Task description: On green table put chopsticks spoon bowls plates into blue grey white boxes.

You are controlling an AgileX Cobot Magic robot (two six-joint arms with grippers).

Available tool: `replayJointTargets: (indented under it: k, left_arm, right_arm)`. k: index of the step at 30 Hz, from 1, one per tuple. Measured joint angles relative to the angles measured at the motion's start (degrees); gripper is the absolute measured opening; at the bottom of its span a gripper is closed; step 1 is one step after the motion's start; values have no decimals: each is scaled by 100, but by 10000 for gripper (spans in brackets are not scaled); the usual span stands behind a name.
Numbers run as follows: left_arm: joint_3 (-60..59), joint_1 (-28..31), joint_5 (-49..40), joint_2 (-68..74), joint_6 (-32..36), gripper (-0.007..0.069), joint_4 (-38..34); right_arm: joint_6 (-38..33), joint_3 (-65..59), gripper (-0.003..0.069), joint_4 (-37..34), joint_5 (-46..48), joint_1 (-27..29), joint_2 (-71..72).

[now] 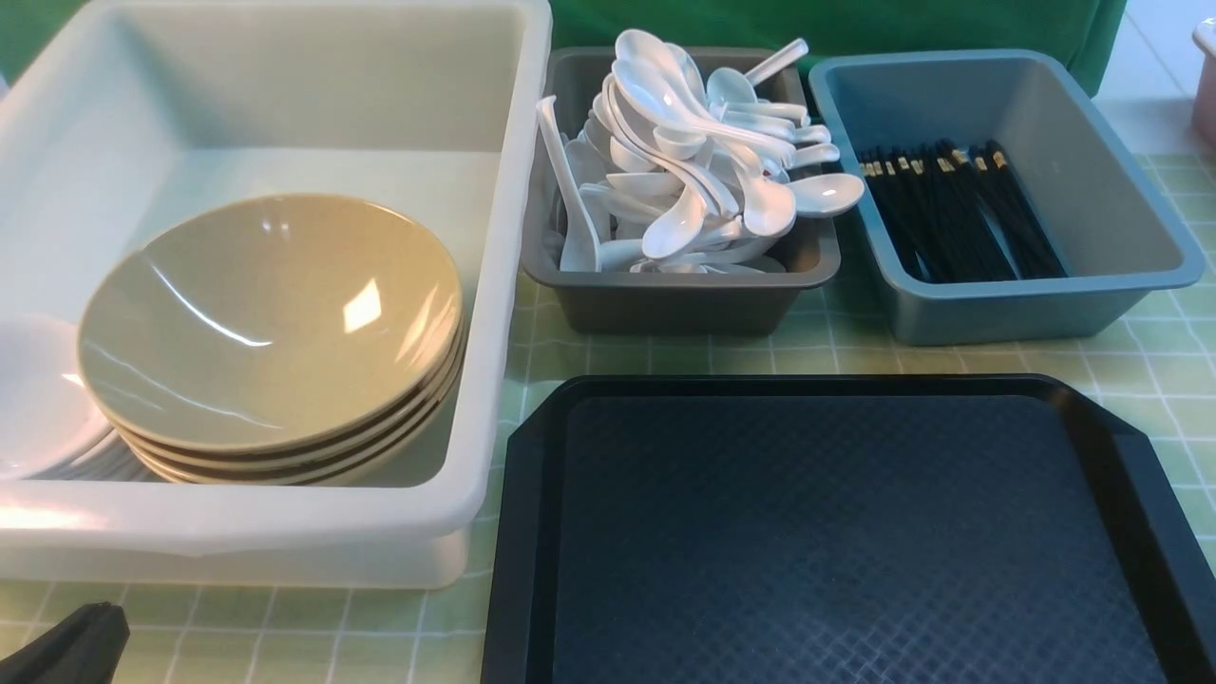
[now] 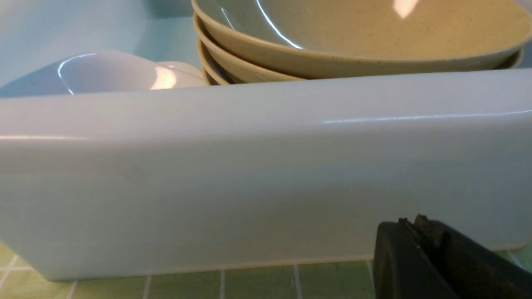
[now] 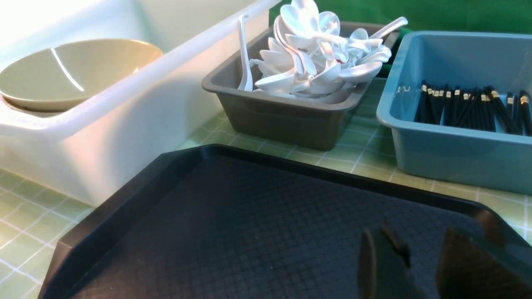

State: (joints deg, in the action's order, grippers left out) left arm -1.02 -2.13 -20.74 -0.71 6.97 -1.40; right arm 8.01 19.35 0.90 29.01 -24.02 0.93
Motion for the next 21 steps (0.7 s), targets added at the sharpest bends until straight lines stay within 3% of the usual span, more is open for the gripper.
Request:
replayJointTargets:
  k: [9,13,17,21]
  left_arm:
    - [0,0,0,0,-13,-2,-1]
    - [0,0,0,0,-13,-2,-1]
    - [0,0,0,0,-18,-2,-1]
    - [0,0,0,0,-18,-2,-1]
  right_arm:
    - [-7,0,216,22,50,17,0]
    - [-516,0,220,510,51,524,0]
    - [-1302,-212,225,669,-231,1796,0]
    - [-1423,-784,228,513,-581,2564,0]
